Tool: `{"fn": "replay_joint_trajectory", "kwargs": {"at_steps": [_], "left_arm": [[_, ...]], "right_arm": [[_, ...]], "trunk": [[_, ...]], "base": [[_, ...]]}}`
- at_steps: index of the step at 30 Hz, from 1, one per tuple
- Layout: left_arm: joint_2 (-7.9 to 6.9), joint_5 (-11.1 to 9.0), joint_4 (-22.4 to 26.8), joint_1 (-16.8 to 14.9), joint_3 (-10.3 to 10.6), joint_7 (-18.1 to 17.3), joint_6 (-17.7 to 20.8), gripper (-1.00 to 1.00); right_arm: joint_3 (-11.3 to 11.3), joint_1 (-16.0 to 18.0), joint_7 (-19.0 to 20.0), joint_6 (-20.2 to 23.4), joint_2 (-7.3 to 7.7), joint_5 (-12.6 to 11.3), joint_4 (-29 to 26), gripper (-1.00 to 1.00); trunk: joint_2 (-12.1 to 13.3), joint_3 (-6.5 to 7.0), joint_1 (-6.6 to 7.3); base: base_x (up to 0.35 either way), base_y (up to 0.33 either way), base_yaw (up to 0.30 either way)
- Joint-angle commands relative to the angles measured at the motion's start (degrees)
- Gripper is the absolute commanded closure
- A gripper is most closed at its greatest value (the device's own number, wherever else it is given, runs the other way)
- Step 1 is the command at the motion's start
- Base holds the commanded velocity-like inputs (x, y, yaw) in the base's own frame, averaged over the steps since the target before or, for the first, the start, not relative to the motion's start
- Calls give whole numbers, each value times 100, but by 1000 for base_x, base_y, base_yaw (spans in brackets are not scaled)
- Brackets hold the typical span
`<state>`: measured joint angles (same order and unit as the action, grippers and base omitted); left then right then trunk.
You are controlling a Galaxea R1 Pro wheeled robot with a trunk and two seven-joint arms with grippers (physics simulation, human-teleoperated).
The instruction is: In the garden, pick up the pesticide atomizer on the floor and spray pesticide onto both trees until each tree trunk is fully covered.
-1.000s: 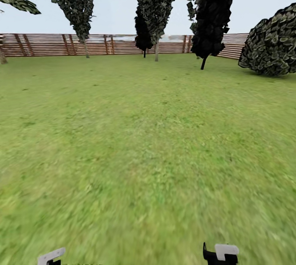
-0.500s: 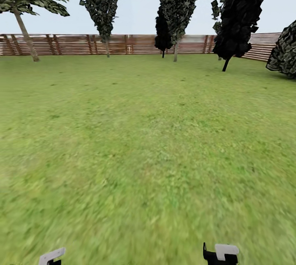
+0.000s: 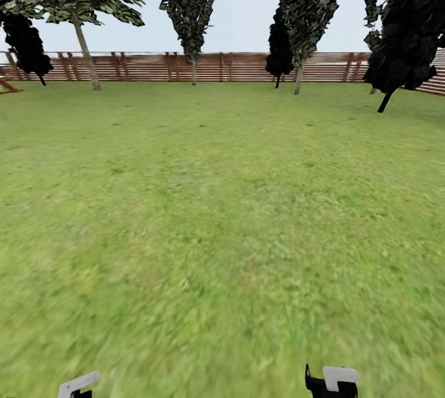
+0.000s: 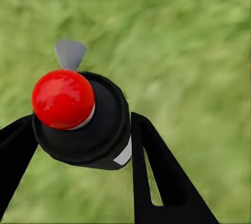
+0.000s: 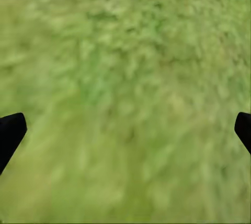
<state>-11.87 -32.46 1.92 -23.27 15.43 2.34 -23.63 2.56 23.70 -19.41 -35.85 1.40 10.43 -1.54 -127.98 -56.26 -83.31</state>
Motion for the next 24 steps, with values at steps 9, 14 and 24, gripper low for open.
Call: {"fn": "replay_joint_trajectory", "kwargs": {"at_steps": [9, 14, 24], "left_arm": [[-8, -24, 1, -2, 48, 25, -1, 100], [-6, -24, 1, -2, 48, 26, -1, 100], [1, -24, 1, -2, 48, 24, -1, 100]], "right_arm": [[26, 3, -36, -10, -3, 60, 5, -100], [26, 3, -36, -10, -4, 62, 5, -100], [26, 4, -28, -10, -1, 64, 5, -100]], "trunk": [[-2, -5, -2], [-2, -5, -2], [-2, 21, -2]], "base": [[280, 215, 283], [280, 215, 283], [280, 215, 266]]}}
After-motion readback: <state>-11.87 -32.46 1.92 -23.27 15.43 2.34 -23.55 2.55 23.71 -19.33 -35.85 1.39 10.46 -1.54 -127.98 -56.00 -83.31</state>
